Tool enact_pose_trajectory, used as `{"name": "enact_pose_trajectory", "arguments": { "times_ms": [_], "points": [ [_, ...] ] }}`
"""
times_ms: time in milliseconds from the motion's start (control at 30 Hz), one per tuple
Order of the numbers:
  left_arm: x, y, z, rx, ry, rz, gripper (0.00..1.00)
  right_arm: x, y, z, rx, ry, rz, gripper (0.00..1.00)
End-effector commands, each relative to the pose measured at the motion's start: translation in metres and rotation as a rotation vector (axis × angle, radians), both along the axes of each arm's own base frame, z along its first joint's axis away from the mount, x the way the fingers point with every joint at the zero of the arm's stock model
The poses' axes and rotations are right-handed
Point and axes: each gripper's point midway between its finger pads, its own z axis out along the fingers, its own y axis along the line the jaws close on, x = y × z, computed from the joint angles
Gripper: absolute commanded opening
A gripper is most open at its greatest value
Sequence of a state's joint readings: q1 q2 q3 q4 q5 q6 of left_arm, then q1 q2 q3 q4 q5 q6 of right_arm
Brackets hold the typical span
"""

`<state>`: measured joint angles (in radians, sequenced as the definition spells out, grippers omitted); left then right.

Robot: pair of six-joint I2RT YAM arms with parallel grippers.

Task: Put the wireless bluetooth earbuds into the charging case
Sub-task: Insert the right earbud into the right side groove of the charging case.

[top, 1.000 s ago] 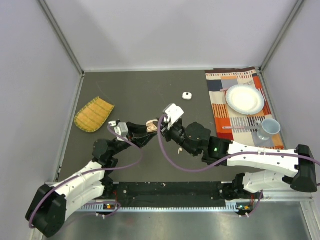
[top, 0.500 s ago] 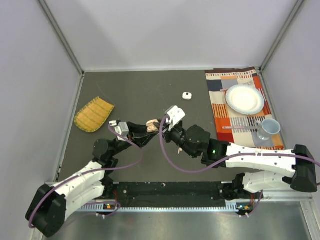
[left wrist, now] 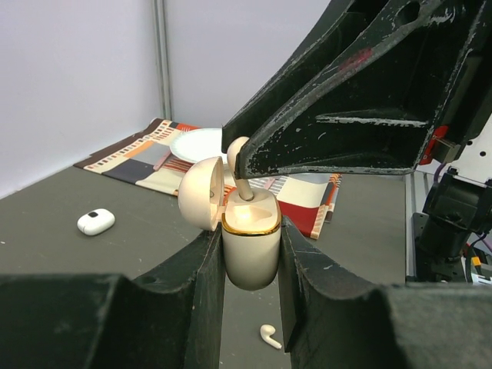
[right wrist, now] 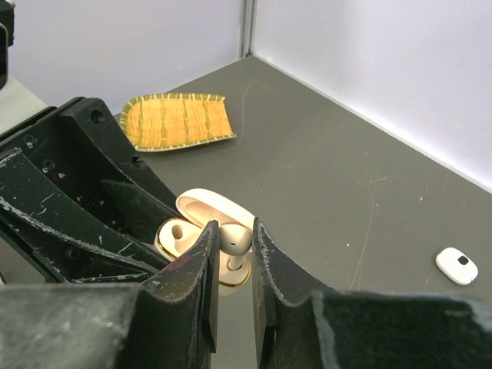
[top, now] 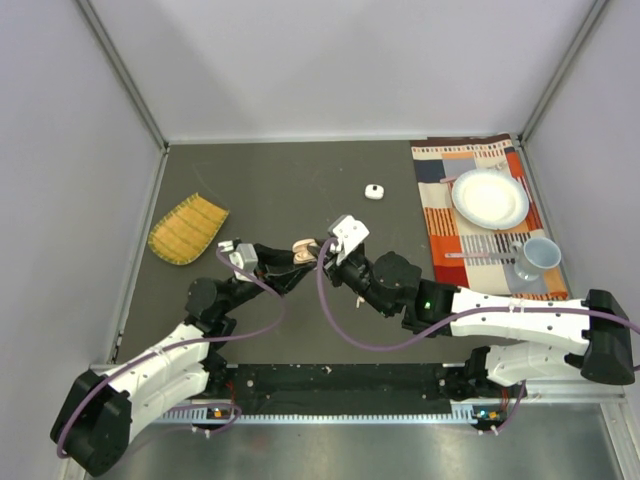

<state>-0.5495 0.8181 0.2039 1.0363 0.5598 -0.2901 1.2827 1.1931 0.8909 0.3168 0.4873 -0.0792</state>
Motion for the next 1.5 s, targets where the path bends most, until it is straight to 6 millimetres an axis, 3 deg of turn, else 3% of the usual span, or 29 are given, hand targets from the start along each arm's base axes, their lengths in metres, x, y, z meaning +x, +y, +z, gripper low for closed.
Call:
{"name": "enact_pose_trajectory", "arguments": {
  "times_ms": [0,867,933,967,1033,1067,1133,1167,1233,1300,1433,1467],
  "points": [
    [0.0,0.007,0.034,-0.083,-0.085,0.031,0.0,-0.01,0.004,-0.007,-0.035,-0.015,0.051,0.0],
    [0.004,0.01,0.03,-0.082,-0.077,0.063,0.0,-0.012,0.008,-0.013,-0.079,-0.01,0.07,0.01],
    [0.003,0.009,0.029,-0.078,-0.078,0.056,0.0,-0.01,0.008,-0.014,-0.078,0.01,0.056,0.07],
    [0.002,0.009,0.029,-0.078,-0.08,0.055,0.0,-0.01,0.009,-0.014,-0.08,0.015,0.055,0.18],
    [0.002,0.009,0.028,-0.074,-0.08,0.053,0.0,-0.008,0.009,-0.013,-0.078,0.038,0.034,0.23],
    [0.001,0.009,0.029,-0.076,-0.083,0.053,0.0,-0.008,0.01,-0.012,-0.08,0.046,0.032,0.32],
    [0.0,0.009,0.029,-0.073,-0.086,0.048,0.0,-0.007,0.009,-0.007,-0.072,0.056,0.021,0.36],
    [0.0,0.009,0.028,-0.071,-0.087,0.046,0.0,-0.006,0.009,-0.005,-0.061,0.063,0.01,0.51],
    [-0.001,0.009,0.028,-0.071,-0.09,0.047,0.0,-0.005,0.007,0.005,-0.02,0.071,-0.001,0.58],
    [-0.001,0.009,0.026,-0.066,-0.091,0.047,0.0,-0.004,0.0,0.019,0.057,0.094,-0.027,0.8],
    [-0.001,0.01,0.026,-0.069,-0.091,0.053,0.0,-0.007,-0.019,0.054,0.209,0.068,-0.039,0.85],
    [-0.001,0.01,0.025,-0.068,-0.088,0.053,0.0,-0.007,-0.025,0.068,0.271,0.058,-0.045,0.91]
  ]
}}
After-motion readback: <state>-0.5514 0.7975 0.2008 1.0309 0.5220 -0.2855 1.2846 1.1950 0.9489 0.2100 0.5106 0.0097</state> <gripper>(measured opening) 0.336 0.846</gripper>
